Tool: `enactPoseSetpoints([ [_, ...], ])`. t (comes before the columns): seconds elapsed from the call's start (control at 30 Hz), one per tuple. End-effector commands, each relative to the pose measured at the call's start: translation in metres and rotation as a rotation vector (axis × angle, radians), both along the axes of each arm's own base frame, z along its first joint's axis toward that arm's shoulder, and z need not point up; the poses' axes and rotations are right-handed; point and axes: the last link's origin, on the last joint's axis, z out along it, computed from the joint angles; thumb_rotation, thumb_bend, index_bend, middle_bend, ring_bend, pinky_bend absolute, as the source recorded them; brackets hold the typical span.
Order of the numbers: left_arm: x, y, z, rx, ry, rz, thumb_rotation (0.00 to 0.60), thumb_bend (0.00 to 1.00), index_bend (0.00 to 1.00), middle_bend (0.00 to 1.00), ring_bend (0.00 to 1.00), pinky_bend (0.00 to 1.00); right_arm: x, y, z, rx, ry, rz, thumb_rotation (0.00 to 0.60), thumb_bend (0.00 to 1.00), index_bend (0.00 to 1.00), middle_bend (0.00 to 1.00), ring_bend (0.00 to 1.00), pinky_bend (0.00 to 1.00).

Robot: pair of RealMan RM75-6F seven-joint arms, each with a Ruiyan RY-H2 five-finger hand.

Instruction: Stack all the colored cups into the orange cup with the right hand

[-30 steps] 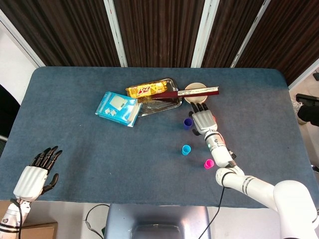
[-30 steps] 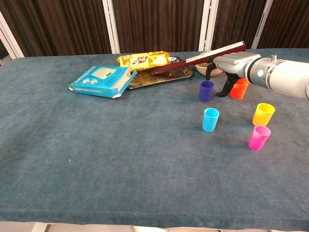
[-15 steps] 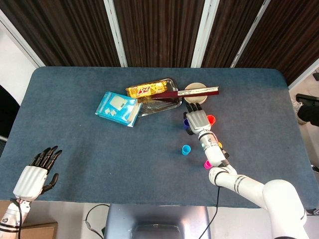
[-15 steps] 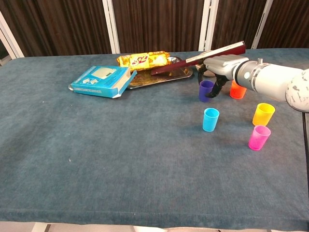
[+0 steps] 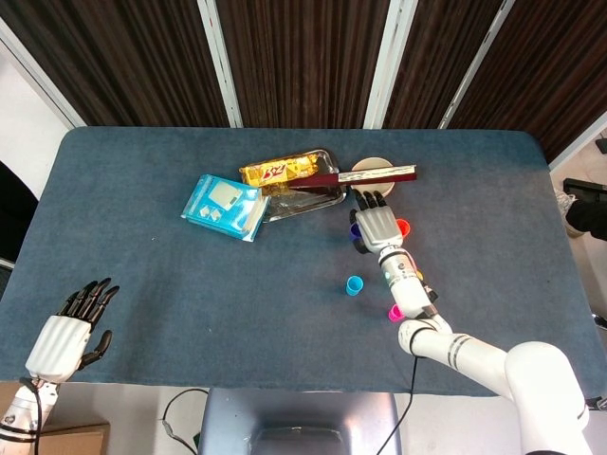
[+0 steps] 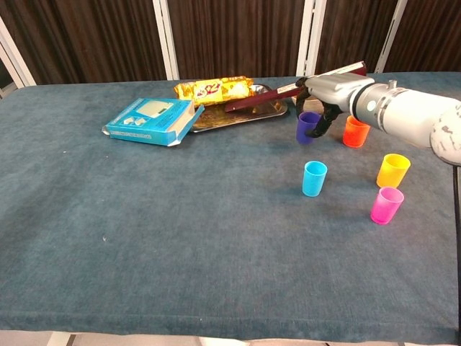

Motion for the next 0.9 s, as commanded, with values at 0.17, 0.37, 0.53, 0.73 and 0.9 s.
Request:
enactPoseSetpoints([
  [0.17, 0.002, -0.001, -0.001, -0.002, 0.001, -0.008, 0.6, 0.48, 0.0, 0.01, 0.04, 0.17, -0.014, 0.009, 0.082, -0.136, -0.051, 0.003, 0.6, 0.48, 0.59, 0.05, 0.0, 0.0],
  [0.37, 0.003, -0.001, -0.004, -0.011, 0.005, -0.012, 0.6, 0.48, 0.0, 0.01, 0.04, 0.17, -0.039, 0.016, 0.11, -0.14, 0.002, -0.053, 0.6, 0.48, 0.59, 0.05, 0.0, 0.0],
  [0.53, 0.004, -0.001, -0.008, -0.018, 0.011, -0.015, 0.6, 0.48, 0.0, 0.01, 0.04, 0.17, -0.051, 0.015, 0.1, -0.111, 0.024, -0.084, 0.6, 0.48, 0.59, 0.05, 0.0, 0.0],
  [0.73, 0.003, 0.001, -0.009, -0.021, 0.014, -0.011, 0.6, 0.48, 0.0, 0.01, 0.04, 0.17, -0.057, 0.01, 0.083, -0.091, 0.014, -0.105, 0.6, 0.48, 0.59, 0.05, 0.0, 0.0],
  [0.9, 0.002, 0.002, -0.007, -0.014, 0.011, -0.008, 0.6, 0.48, 0.0, 0.01, 0.04, 0.17, -0.057, 0.008, 0.074, -0.081, 0.013, -0.111, 0.6, 0.48, 0.59, 0.05, 0.0, 0.0],
])
